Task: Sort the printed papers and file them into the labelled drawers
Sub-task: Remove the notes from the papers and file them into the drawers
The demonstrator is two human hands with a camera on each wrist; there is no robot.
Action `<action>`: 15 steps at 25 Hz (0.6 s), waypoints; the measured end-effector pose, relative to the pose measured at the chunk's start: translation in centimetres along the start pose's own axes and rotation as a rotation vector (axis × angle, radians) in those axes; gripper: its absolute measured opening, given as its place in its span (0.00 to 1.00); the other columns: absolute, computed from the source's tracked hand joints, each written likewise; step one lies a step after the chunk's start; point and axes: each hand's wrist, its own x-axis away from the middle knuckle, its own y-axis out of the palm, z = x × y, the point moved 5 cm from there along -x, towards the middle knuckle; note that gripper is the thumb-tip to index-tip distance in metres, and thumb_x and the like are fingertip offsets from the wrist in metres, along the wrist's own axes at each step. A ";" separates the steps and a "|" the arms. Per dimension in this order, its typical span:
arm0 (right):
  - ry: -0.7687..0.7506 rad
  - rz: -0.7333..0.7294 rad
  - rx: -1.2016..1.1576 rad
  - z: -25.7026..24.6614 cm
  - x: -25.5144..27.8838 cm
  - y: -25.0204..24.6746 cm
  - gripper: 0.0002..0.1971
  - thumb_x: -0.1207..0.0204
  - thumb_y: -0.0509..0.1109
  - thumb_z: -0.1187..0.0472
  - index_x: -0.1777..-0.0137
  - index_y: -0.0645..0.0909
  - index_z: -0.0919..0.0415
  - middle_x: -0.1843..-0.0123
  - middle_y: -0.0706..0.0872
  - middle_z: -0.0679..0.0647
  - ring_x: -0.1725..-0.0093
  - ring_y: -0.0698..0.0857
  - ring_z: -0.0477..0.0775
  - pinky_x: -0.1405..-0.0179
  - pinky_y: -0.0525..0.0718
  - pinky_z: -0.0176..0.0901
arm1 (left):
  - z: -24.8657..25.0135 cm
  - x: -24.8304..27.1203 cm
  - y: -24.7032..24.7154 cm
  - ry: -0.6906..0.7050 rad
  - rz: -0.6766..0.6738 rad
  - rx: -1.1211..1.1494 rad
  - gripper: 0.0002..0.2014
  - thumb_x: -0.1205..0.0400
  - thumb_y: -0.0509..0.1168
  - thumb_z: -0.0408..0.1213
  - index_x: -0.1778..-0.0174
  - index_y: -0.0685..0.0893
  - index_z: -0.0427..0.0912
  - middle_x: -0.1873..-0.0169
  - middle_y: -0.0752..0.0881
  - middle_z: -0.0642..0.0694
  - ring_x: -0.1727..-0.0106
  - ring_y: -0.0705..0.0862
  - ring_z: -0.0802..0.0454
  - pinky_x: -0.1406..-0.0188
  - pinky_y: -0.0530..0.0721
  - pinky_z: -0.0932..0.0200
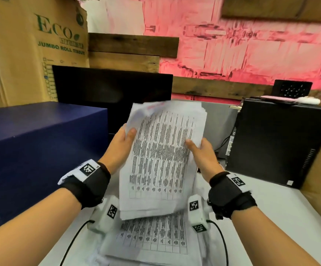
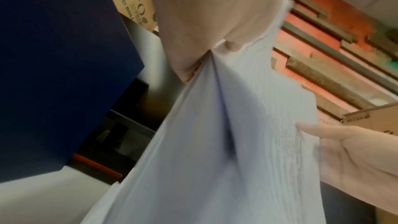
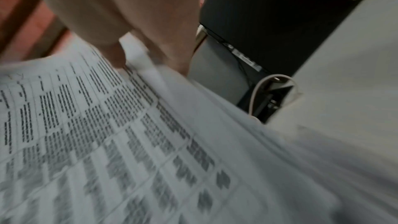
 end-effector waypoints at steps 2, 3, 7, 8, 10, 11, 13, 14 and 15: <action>-0.145 0.084 -0.055 -2.6 0.3 -0.3 0.06 0.14 0.61 0.62 0.41 0.74 0.52 0.44 0.82 0.43 0.48 0.81 0.35 0.47 0.79 0.33 | 0.9 -0.6 -0.2 -0.002 -0.009 0.041 0.24 0.13 0.52 0.53 0.22 0.68 0.48 0.34 0.82 0.48 0.34 0.83 0.50 0.32 0.80 0.42; -0.202 0.096 -0.092 -3.6 0.4 -0.4 0.08 0.14 0.60 0.63 0.38 0.74 0.53 0.42 0.82 0.43 0.44 0.82 0.36 0.43 0.80 0.32 | 1.5 -0.7 -0.3 0.000 -0.015 0.069 0.26 0.14 0.53 0.54 0.21 0.65 0.50 0.33 0.82 0.49 0.35 0.84 0.51 0.34 0.81 0.45; -0.214 0.132 -0.080 -3.3 1.0 -0.4 0.10 0.14 0.59 0.62 0.34 0.72 0.56 0.38 0.81 0.45 0.39 0.81 0.41 0.32 0.77 0.42 | 1.2 -0.3 -0.3 0.002 -0.080 0.070 0.30 0.18 0.56 0.62 0.20 0.63 0.55 0.28 0.78 0.52 0.31 0.80 0.53 0.34 0.80 0.49; -0.152 0.116 -0.055 -1.9 1.2 -0.1 0.11 0.14 0.60 0.60 0.33 0.70 0.58 0.34 0.80 0.48 0.37 0.80 0.44 0.30 0.76 0.46 | -0.5 -0.1 -0.3 -0.052 -0.088 0.051 0.34 0.22 0.58 0.67 0.21 0.64 0.57 0.28 0.78 0.52 0.30 0.79 0.51 0.32 0.78 0.45; -0.033 0.063 0.002 0.9 2.0 0.6 0.19 0.15 0.61 0.54 0.28 0.65 0.63 0.25 0.73 0.55 0.29 0.75 0.51 0.27 0.73 0.50 | -3.5 0.9 0.1 -0.184 -0.077 0.034 0.39 0.26 0.59 0.73 0.25 0.69 0.52 0.31 0.80 0.51 0.31 0.80 0.50 0.29 0.76 0.40; -0.013 0.035 0.013 1.9 2.5 0.8 0.22 0.15 0.60 0.53 0.26 0.63 0.63 0.23 0.71 0.55 0.26 0.73 0.52 0.27 0.73 0.51 | -4.3 1.5 0.3 -0.234 -0.037 0.047 0.35 0.24 0.59 0.70 0.28 0.71 0.48 0.33 0.81 0.50 0.33 0.81 0.50 0.30 0.77 0.42; -0.037 0.037 0.025 2.0 3.0 0.8 0.20 0.14 0.59 0.53 0.28 0.64 0.62 0.27 0.74 0.52 0.30 0.75 0.49 0.30 0.74 0.47 | -4.8 2.2 0.6 -0.273 0.081 0.087 0.22 0.16 0.56 0.58 0.34 0.71 0.45 0.38 0.81 0.48 0.37 0.82 0.50 0.38 0.80 0.49; -0.067 0.046 0.023 1.6 3.0 0.8 0.15 0.14 0.59 0.55 0.32 0.66 0.60 0.32 0.77 0.49 0.34 0.77 0.47 0.33 0.75 0.45 | -4.6 2.1 0.6 -0.254 0.130 0.101 0.18 0.14 0.56 0.54 0.35 0.71 0.45 0.40 0.81 0.49 0.38 0.82 0.50 0.40 0.81 0.51; -0.091 0.052 0.023 1.1 2.8 0.7 0.11 0.13 0.58 0.57 0.35 0.68 0.58 0.37 0.79 0.45 0.39 0.79 0.43 0.35 0.76 0.44 | -3.6 2.1 0.5 -0.215 0.168 0.110 0.16 0.14 0.56 0.52 0.35 0.71 0.46 0.42 0.81 0.50 0.39 0.82 0.51 0.40 0.81 0.52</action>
